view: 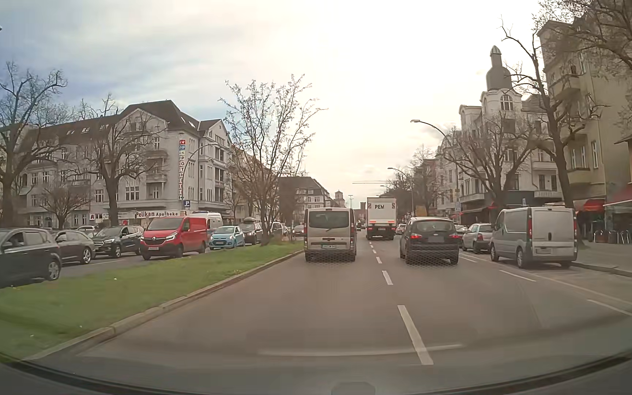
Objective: Follow the waypoints while adhering to traffic rules and regulations
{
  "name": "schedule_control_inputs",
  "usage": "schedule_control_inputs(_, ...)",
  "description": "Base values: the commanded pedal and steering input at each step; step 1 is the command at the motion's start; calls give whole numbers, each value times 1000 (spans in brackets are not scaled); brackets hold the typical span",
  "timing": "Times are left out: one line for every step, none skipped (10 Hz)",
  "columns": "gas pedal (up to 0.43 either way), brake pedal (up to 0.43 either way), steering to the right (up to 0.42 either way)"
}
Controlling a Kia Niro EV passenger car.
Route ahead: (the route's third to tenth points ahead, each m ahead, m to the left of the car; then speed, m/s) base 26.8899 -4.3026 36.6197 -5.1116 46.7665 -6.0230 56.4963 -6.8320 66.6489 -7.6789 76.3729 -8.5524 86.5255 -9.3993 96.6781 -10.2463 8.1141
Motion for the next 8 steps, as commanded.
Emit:
schedule_control_inputs(157, 0, 18)
schedule_control_inputs(157, 0, 18)
schedule_control_inputs(157, 0, 18)
schedule_control_inputs(157, 0, 18)
schedule_control_inputs(157, 0, 18)
schedule_control_inputs(157, 0, 18)
schedule_control_inputs(157, 0, 18)
schedule_control_inputs(157, 0, 18)
